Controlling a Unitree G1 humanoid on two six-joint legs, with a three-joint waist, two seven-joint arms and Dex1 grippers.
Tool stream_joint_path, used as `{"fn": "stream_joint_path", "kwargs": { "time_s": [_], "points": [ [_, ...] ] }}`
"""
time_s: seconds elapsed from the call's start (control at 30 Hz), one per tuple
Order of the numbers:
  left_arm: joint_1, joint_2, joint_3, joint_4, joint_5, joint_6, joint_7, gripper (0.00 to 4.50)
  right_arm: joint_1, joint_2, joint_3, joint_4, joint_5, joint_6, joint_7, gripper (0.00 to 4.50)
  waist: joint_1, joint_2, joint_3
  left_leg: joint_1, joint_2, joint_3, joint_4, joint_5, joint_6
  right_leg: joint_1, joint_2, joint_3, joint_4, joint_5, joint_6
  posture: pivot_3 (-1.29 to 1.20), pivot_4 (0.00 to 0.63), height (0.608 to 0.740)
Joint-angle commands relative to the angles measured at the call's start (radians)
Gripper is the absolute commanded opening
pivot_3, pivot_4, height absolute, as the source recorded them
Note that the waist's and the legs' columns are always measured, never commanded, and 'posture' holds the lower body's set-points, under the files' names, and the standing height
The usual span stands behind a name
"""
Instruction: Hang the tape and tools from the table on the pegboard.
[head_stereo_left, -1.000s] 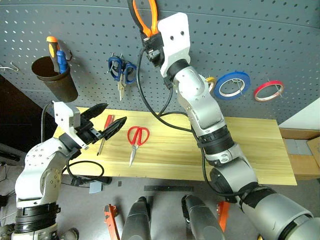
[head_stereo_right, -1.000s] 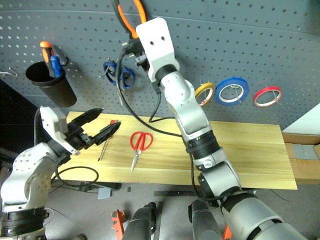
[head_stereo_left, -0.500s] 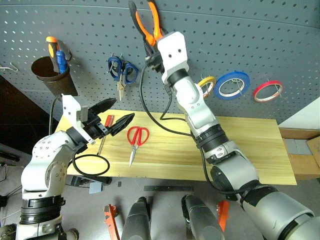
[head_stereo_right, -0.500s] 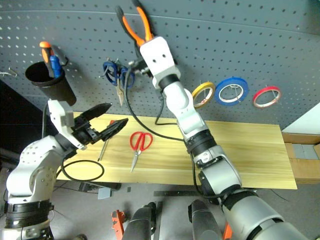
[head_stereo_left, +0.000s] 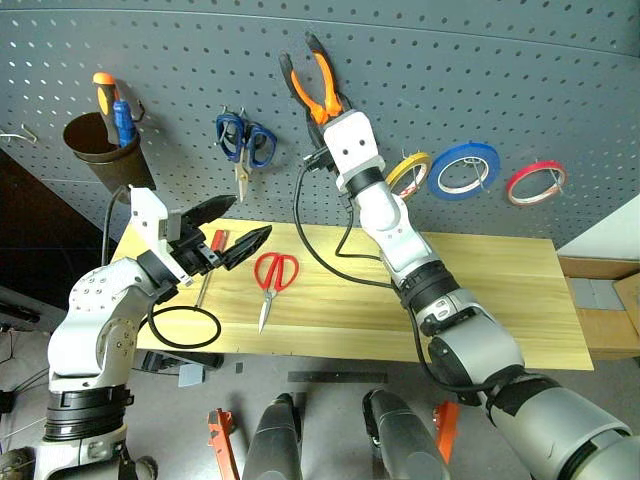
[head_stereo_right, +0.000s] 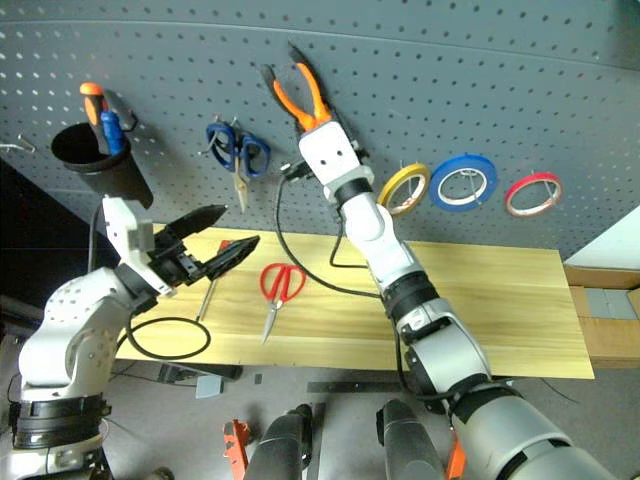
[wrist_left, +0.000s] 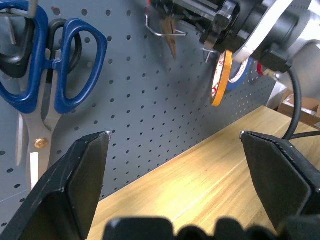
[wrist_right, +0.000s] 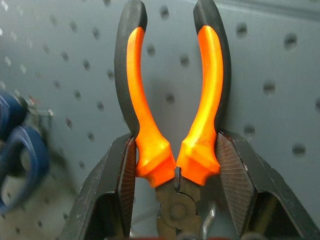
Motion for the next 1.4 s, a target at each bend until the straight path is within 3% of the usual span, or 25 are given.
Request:
{"fn": "stream_joint_path", "kwargs": {
  "time_s": [0.03, 0.33, 0.57, 1.07, 1.3, 1.4],
  "points": [
    [-0.006, -0.002, 0.000, -0.016, 0.006, -0.026, -0.008, 4.50, -0.018, 0.006, -0.016, 0.003, 0.000, 0.045, -0.027, 1.87, 0.000, 0.000, 0.000, 0.000, 0.000, 0.000, 0.000, 0.000, 0.000, 0.000, 0.000, 0.000, 0.000, 0.000, 0.000, 0.03, 0.216, 0.740],
    [-0.001, -0.004, -0.004, -0.017, 0.008, -0.028, -0.006, 4.50, 0.010, 0.002, -0.033, -0.018, -0.001, 0.149, -0.080, 1.87, 0.013, 0.000, -0.002, 0.002, -0.001, -0.002, 0.003, 0.001, 0.001, 0.002, 0.002, -0.002, 0.002, 0.003, -0.006, 0.02, 0.217, 0.740],
    [-0.006, -0.009, -0.010, -0.009, 0.013, -0.027, -0.002, 4.50, 0.032, 0.009, -0.023, -0.082, -0.007, 0.205, -0.081, 4.12, 0.022, 0.000, -0.002, 0.002, -0.001, -0.005, 0.008, 0.003, 0.000, 0.003, 0.004, -0.005, 0.006, 0.005, -0.007, 0.02, 0.217, 0.740],
    [0.015, -0.044, -0.019, -0.016, 0.052, -0.032, 0.028, 4.50, 0.091, 0.040, -0.058, -0.585, 0.060, 0.448, -0.028, 4.12, 0.018, 0.000, -0.002, 0.001, 0.001, -0.006, 0.011, 0.003, 0.000, 0.002, 0.006, -0.005, 0.011, 0.004, -0.008, 0.00, 0.216, 0.740],
    [0.056, -0.050, -0.006, -0.039, 0.072, -0.020, 0.084, 4.50, 0.112, 0.018, -0.133, -0.862, 0.282, 0.632, 0.143, 4.12, 0.018, 0.000, -0.002, 0.001, 0.001, -0.007, 0.011, 0.003, 0.000, 0.002, 0.006, -0.005, 0.011, 0.004, -0.008, -0.01, 0.229, 0.740],
    [0.111, -0.040, -0.036, -0.053, 0.149, 0.051, 0.185, 4.50, 0.195, -0.079, -0.178, -1.004, 0.457, 0.843, 0.301, 4.12, 0.018, 0.000, -0.002, 0.001, 0.001, -0.007, 0.011, 0.003, 0.000, 0.003, 0.006, -0.005, 0.010, 0.004, -0.008, -0.01, 0.240, 0.740]
  ]
}}
